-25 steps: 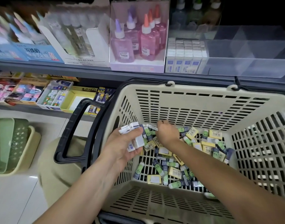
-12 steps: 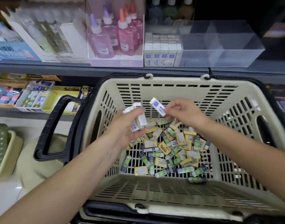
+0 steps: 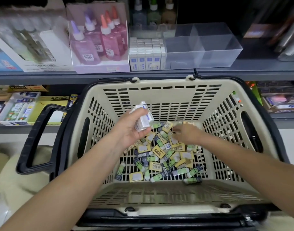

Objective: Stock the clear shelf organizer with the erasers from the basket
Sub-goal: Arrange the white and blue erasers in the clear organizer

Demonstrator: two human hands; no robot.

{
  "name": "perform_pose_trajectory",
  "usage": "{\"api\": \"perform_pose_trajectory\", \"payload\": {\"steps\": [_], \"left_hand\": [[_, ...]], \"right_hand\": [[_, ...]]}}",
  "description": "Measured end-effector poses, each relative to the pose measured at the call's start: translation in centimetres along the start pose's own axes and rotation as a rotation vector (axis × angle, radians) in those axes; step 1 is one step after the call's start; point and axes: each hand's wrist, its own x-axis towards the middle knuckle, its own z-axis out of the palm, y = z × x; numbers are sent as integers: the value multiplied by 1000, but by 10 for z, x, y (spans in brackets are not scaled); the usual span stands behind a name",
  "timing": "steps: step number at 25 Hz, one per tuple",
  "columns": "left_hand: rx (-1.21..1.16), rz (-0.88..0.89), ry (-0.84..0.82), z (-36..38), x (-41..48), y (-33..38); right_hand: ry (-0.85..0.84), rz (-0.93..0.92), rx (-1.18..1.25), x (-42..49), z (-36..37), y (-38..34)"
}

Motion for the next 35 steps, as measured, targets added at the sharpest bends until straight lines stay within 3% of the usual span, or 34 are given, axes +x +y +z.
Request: {"api": "perform_pose_trajectory", "payload": {"steps": [2,6,9,15,20,24,32,35], "left_hand": [[7,6,16,-8,0,7],[15,-15,30,-17,2,6],[43,-19,28,-20,5,6],[75,-9,-3,-23,7,6],[98,-26,-45,-22,7,3],[124,-28,-28,-20,7,0],[138,33,-24,-11,2,16],[163,134,-45,-2,3,39]], "right_hand": [[-132,-53,-179,-1,33,-2],[-348,-366,-133,-11,85,-27],[-252,-419,-208,-3,68,-8],[58,-234,-662,14,40,40],[156,-117,-666,27,48,50],[179,-126,-470,27,48,39],[153,-227,676,-9,-43,-9],[171,-295,807,-26,-76,-20]]}}
